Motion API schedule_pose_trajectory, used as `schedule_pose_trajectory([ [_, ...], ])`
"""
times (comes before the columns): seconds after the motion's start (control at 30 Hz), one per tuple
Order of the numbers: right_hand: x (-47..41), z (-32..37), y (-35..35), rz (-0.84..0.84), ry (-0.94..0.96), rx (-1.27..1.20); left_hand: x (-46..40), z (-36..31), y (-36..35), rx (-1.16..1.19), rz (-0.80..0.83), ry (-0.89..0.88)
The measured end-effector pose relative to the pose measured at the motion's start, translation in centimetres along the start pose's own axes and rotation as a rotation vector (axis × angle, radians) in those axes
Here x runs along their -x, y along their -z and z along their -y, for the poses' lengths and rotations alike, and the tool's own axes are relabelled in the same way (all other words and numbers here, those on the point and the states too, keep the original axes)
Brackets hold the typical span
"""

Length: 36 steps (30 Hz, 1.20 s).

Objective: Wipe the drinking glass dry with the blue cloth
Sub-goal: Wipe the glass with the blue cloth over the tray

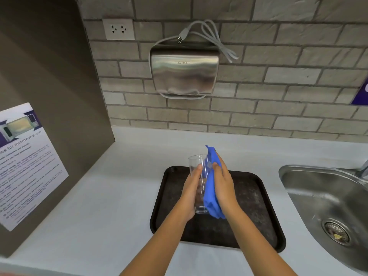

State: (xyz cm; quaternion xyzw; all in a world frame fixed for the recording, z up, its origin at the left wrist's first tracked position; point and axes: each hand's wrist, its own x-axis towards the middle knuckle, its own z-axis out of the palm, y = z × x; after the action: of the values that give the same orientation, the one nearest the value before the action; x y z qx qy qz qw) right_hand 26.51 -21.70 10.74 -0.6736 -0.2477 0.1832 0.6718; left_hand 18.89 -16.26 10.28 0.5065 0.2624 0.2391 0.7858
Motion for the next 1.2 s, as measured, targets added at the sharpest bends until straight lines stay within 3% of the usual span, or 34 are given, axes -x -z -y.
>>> schedule_pose_trajectory([
  [0.07, 0.3, -0.2, -0.5, -0.021, 0.034, 0.077, -0.6, -0.2, -0.3, -0.003, -0.060, 0.015],
  [0.2, 2.4, -1.4, -1.3, 0.019, 0.287, 0.248, -1.8, -1.2, 0.6, 0.060, -0.070, 0.006],
  [0.33, 1.2, -1.0, -0.4, -0.088, 0.181, 0.094, -2.2, -0.8, 0.6, 0.036, -0.052, 0.005],
  [0.53, 2.5, -1.5, -1.5, -0.165, 0.330, 0.181, -2.5, -1.1, 0.0, 0.011, -0.047, 0.020],
  [0.77, 0.8, -0.3, 0.0, -0.140, 0.142, 0.037, -2.9, 0.0, 0.3, 0.002, -0.034, 0.025],
  [0.97, 1.9, -0.8, -0.6, 0.012, 0.246, 0.189, -3.3, 0.0, 0.3, -0.035, -0.087, -0.081],
  [1.2, 0.1, 0.1, -0.2, -0.136, 0.134, 0.041, -2.9, 0.2, -0.4, -0.056, -0.083, -0.070],
])
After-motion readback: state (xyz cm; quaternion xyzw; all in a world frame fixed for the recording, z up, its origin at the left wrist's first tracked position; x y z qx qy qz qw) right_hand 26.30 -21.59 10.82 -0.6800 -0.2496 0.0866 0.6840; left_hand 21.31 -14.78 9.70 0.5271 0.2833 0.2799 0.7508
